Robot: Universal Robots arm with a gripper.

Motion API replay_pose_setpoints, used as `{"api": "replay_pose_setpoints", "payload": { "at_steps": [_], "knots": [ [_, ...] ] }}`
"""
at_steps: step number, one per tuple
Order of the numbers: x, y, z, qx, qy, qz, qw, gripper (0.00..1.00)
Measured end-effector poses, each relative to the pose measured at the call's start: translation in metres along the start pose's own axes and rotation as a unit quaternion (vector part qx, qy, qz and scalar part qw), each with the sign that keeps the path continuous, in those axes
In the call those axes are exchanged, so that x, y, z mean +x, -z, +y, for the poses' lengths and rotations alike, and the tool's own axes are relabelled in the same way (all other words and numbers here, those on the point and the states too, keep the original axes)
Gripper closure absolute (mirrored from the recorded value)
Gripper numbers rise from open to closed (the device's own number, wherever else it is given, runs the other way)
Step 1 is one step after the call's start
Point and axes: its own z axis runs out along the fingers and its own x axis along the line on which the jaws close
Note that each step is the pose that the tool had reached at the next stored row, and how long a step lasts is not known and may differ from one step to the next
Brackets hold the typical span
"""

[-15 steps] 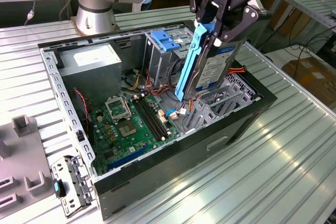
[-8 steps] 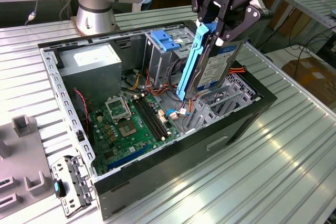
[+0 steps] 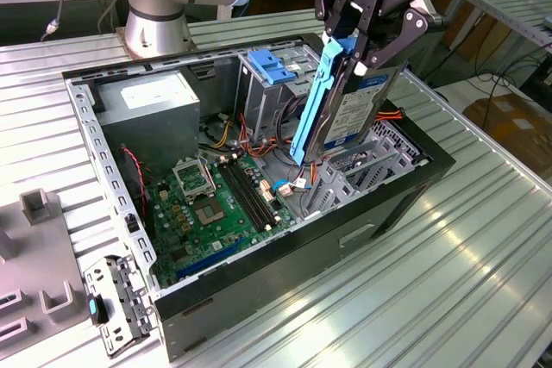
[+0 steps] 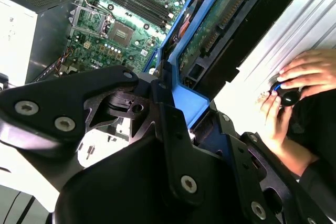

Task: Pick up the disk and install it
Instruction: 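Insert the disk into the insertion slot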

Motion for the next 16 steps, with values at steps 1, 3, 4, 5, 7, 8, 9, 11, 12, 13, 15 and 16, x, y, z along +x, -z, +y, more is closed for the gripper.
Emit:
{"api": "replay_pose_setpoints", "payload": {
  "at_steps": [1,3,4,5,7,8,9,11,12,13,15,16],
  "knots": [
    [0.0,0.0,-0.0003,0.0,0.0,0.0,1.0,0.63],
    [-0.0002,-0.0001,-0.0047,0.0,0.0,0.0,1.0,0.63],
    [-0.0003,-0.0002,-0.0084,0.0,0.0,0.0,1.0,0.63],
    [-0.0004,-0.0004,-0.0109,0.0,0.0,0.0,1.0,0.63],
    [-0.0006,-0.001,-0.0166,0.0,0.0,0.0,1.0,0.63],
    [-0.0007,-0.0014,-0.0188,0.0,0.0,-0.0001,1.0,0.63],
    [-0.0008,-0.0017,-0.0207,0.0,0.0,0.0,1.0,0.63],
    [-0.001,-0.0028,-0.0269,0.0,0.0,0.0,1.0,0.63],
    [-0.0012,-0.0033,-0.0303,0.0,0.0,0.0,1.0,0.63],
    [-0.0014,-0.0039,-0.0349,0.0,0.0,0.0,1.0,0.63],
    [-0.0019,-0.006,-0.0475,0.0,0.0,0.0,1.0,0.63],
    [-0.0022,-0.0075,-0.0544,0.0,0.0,0.0001,1.0,0.63]
  ]
}}
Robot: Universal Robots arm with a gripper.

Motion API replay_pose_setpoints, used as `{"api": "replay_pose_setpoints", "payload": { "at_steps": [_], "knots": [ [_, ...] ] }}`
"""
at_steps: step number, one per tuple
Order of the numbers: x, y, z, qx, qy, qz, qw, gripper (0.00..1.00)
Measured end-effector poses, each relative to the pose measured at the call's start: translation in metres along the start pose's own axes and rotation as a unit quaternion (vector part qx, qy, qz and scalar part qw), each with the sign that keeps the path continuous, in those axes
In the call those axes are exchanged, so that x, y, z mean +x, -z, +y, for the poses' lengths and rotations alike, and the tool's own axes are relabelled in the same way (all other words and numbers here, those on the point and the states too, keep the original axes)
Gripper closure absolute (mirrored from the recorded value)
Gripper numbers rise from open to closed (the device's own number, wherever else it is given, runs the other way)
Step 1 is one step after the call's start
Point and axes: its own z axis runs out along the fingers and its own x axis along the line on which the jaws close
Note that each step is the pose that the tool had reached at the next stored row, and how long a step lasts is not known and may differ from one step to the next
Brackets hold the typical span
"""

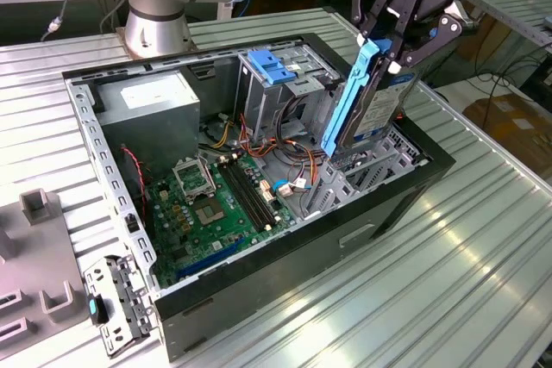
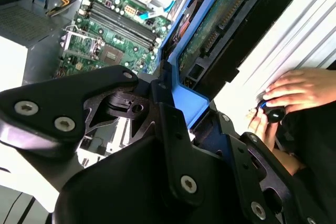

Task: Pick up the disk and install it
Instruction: 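Insert the disk into the insertion slot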

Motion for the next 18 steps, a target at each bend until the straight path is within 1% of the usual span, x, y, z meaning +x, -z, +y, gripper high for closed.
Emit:
{"api": "replay_pose_setpoints", "payload": {
  "at_steps": [2,4,5,6,8,9,13,18],
  "knots": [
    [-0.0002,-0.0017,-0.0041,0.0001,0.003,0.0002,1.0,0.63],
    [-0.0004,-0.0045,-0.0071,0.0006,0.017,0.0015,0.99985,0.63],
    [-0.0003,-0.0057,-0.0097,0.0007,0.02,0.0015,0.99979,0.63],
    [0.0,-0.0064,-0.0124,0.0007,0.02,0.0017,0.99979,0.63],
    [0.0016,-0.009,-0.0147,0.0007,0.018,0.0015,0.99983,0.63],
    [0.0024,-0.0107,-0.0155,0.0006,0.015,0.0014,0.99988,0.63],
    [0.0049,-0.0145,-0.0162,0.0005,0.014,0.0014,0.99989,0.63],
    [0.0062,-0.0175,-0.0164,0.0005,0.013,0.0015,0.99991,0.63]
  ]
}}
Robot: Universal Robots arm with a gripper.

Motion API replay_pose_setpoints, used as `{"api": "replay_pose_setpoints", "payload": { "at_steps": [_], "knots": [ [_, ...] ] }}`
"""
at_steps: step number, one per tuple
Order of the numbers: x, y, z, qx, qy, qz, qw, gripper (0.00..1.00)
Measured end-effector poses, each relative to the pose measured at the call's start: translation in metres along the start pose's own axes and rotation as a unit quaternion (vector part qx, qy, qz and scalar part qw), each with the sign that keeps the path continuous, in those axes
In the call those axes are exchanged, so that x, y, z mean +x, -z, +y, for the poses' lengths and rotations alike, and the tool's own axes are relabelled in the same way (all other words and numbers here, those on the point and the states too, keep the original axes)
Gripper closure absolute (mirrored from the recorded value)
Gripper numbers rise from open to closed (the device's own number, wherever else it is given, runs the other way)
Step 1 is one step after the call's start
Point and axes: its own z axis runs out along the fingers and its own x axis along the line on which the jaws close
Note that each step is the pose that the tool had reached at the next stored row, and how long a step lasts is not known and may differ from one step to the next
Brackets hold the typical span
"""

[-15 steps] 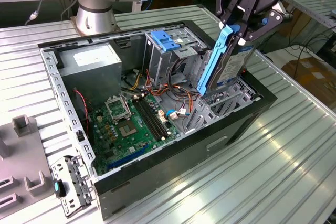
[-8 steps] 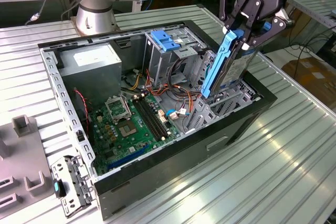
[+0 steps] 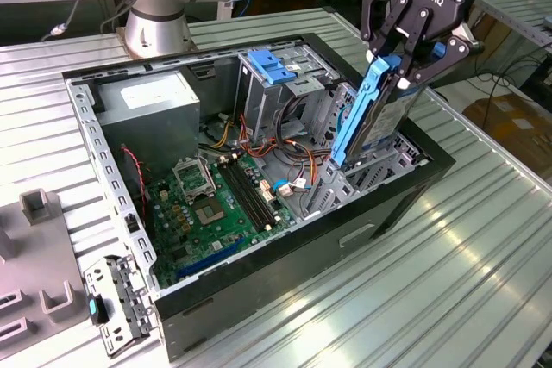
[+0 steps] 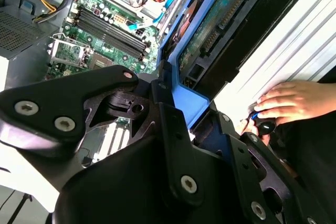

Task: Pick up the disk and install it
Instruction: 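Insert the disk into the insertion slot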

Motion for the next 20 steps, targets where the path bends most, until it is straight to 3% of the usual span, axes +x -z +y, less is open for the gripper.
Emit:
{"api": "replay_pose_setpoints", "payload": {
  "at_steps": [20],
  "knots": [
    [-0.0003,-0.0112,-0.0013,-0.0002,-0.005,-0.0003,0.99999,0.63]
  ]
}}
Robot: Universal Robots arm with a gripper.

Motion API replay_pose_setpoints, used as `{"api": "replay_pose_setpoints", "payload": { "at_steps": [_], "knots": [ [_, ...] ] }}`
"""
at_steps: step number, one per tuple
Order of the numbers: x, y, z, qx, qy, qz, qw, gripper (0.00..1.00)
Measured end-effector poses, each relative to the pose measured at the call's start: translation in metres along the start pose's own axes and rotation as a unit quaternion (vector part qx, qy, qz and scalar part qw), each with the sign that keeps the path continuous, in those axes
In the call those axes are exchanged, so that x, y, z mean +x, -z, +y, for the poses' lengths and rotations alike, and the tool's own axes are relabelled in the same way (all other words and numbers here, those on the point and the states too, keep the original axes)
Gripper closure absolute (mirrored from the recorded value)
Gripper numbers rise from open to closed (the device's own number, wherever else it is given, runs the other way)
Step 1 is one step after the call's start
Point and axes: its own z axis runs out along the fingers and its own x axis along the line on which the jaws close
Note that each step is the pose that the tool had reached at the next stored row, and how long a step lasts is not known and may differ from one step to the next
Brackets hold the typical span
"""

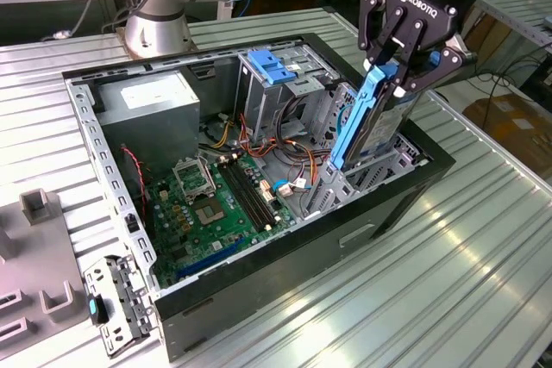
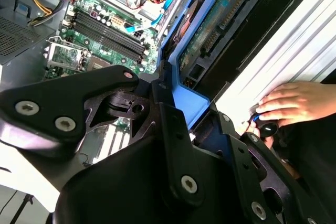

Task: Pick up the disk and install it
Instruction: 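Insert the disk into the insertion slot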

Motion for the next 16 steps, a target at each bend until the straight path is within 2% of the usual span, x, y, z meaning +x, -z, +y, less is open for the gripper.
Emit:
{"api": "replay_pose_setpoints", "payload": {
  "at_steps": [16],
  "knots": [
    [-0.0001,-0.0018,-0.0001,0.0,0.0,0.0,1.0,0.63]
  ]
}}
